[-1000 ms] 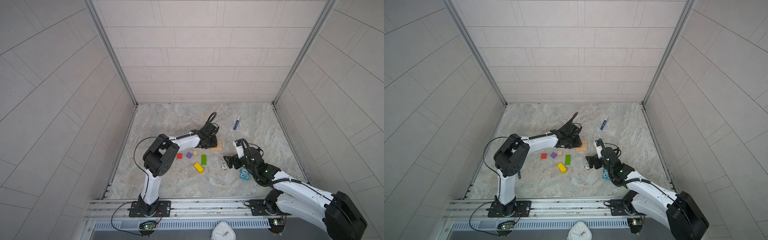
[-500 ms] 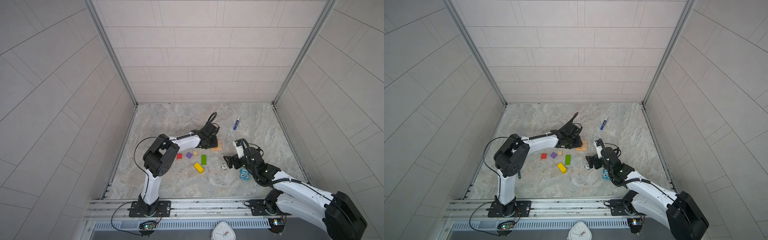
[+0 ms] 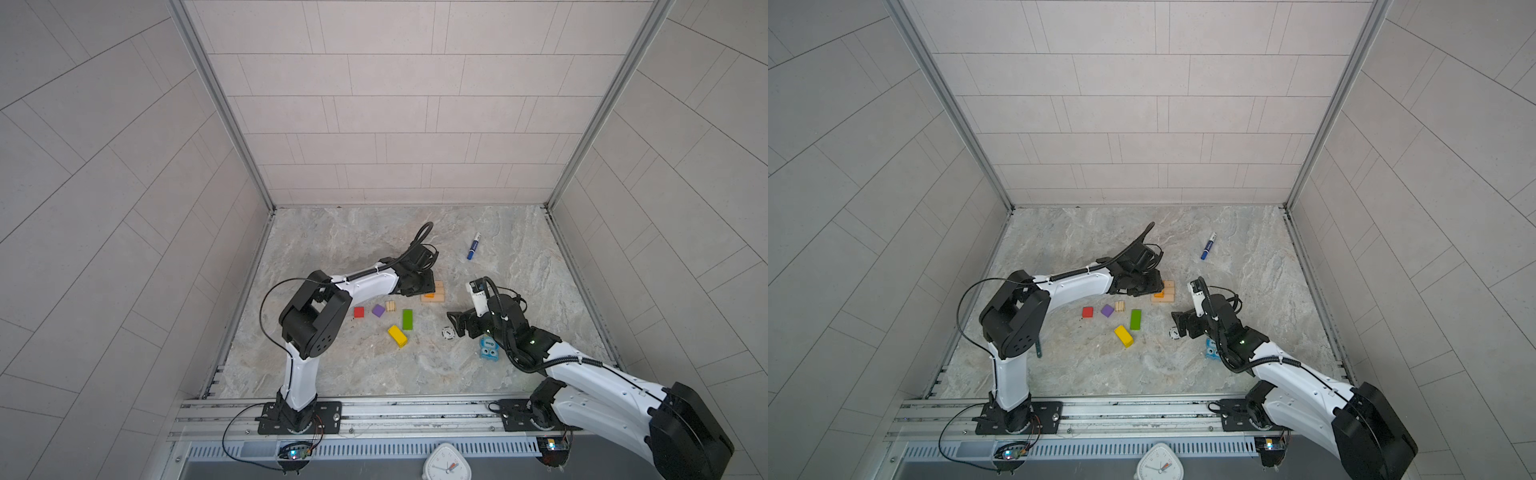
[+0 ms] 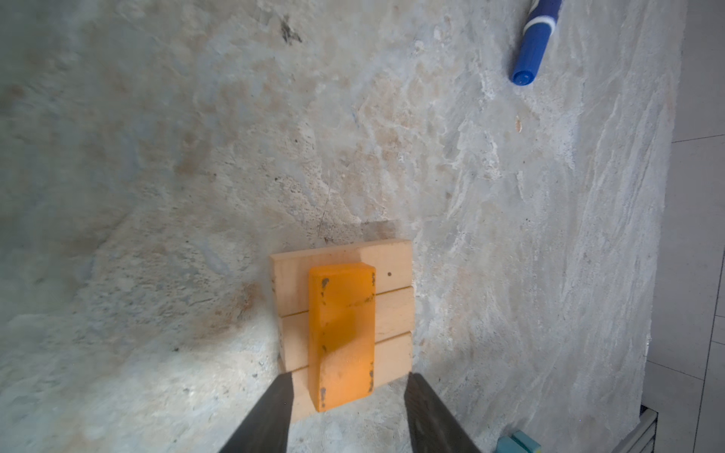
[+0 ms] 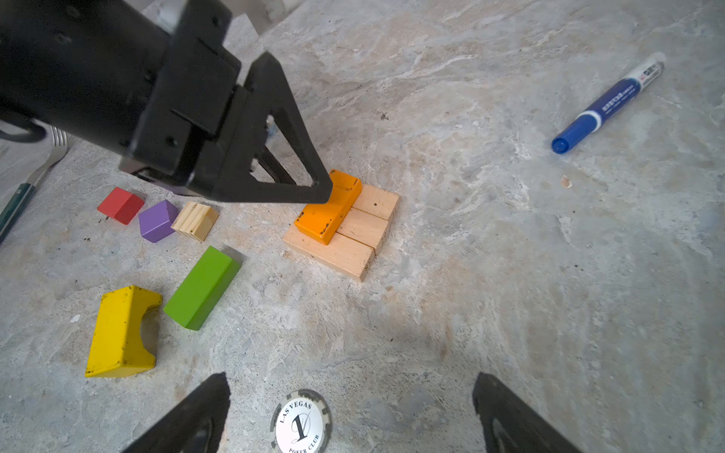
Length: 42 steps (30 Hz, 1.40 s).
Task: Build the wood block tower
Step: 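Lower the orange block onto the planks and open the left gripper, then raise the left gripper away while the right gripper grasps the green block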
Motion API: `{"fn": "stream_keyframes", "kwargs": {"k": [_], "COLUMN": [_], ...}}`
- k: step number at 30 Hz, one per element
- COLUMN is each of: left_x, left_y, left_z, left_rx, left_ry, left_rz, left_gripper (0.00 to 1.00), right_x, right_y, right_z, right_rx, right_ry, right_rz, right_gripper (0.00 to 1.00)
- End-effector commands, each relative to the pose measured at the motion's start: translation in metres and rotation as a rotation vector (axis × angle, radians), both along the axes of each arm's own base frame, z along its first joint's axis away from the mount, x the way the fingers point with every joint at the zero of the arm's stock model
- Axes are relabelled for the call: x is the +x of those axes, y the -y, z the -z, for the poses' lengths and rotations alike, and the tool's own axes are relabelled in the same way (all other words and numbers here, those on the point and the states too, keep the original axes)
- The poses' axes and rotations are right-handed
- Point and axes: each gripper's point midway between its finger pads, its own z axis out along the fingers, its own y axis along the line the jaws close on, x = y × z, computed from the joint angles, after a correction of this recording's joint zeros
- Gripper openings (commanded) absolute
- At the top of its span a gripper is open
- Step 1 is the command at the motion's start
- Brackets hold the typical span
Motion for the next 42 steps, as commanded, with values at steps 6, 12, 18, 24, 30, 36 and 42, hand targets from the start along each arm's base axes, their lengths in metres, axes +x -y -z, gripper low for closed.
{"fn": "stream_keyframes", "kwargs": {"k": [6,12,18,24,30,36,42], "left_x": [-0.004,-0.012,-0.025,-0.032,-0.035,-0.034,-0.03], "left_y": [-0.016,-0.039,-0.073,-0.107,-0.128,-0.141,-0.146], "left_z": [-0.052,-0.066,-0.087,-0.109,-0.123,-0.124,-0.122], "left_rx": [-0.006,-0.044,-0.004,-0.015,-0.101,-0.124,-0.243], "left_ry": [0.066,0.045,0.058,0.071,0.067,0.068,0.046], "left_rz": [0.053,0.075,0.11,0.111,0.113,0.121,0.08], "left_gripper": [0.57,0.61,0.65,0.69,0.76,0.82,0.84], "right_x": [0.005,0.009,0.012,0.017,0.016,0.013,0.013], "right_y": [-0.004,-0.005,-0.014,-0.023,-0.042,-0.072,-0.098], "right_z": [-0.019,-0.023,-0.022,-0.026,-0.022,-0.012,0.0], "right_rx": [0.017,0.058,0.06,0.071,0.047,0.003,-0.045], "right_ry": [0.021,-0.054,-0.145,-0.192,-0.229,-0.271,-0.304], "right_rz": [0.002,0.073,0.112,0.16,0.177,0.144,0.126], "right_gripper": [0.95,0.94,0.93,0.91,0.89,0.88,0.85]}}
